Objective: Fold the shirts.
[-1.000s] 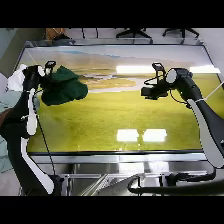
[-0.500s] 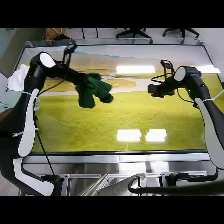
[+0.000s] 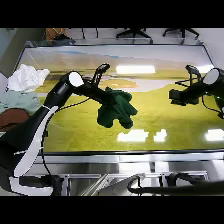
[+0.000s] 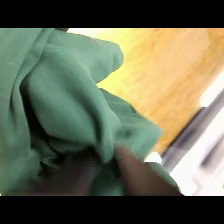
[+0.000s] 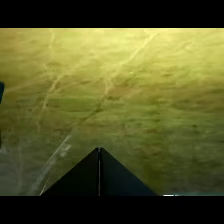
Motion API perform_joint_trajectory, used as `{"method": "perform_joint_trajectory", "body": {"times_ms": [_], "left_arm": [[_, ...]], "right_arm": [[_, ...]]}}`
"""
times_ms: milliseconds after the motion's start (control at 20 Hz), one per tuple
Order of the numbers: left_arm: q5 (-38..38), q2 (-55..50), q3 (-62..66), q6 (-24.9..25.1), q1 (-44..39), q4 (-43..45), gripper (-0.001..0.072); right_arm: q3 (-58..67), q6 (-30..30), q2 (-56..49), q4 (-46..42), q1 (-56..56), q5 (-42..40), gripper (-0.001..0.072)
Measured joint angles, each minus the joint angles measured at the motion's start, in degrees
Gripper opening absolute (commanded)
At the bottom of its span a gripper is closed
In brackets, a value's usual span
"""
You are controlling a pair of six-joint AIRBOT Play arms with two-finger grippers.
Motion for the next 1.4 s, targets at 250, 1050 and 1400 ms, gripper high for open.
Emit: {"method": "perform_joint_trajectory", "body": {"times_ms": [250,1050,1400], "left_arm": [[-3.5,0.1,7.9,-3.0,2.9,-0.3,0.0599],[-23.4,0.2,-7.2,-4.4,15.3,5.7,0.06],[-12.5,0.2,-21.6,-2.3,10.2,5.4,0.0599]], "right_arm": [[-5.1,-0.7,4.8,0.1,-1.7,0.6,0.0019],[-20.0,-11.7,1.0,18.1,-2.0,-7.1,0.0442],[-20.7,-20.9,-9.4,27.8,-2.0,-12.3,0.0442]]}}
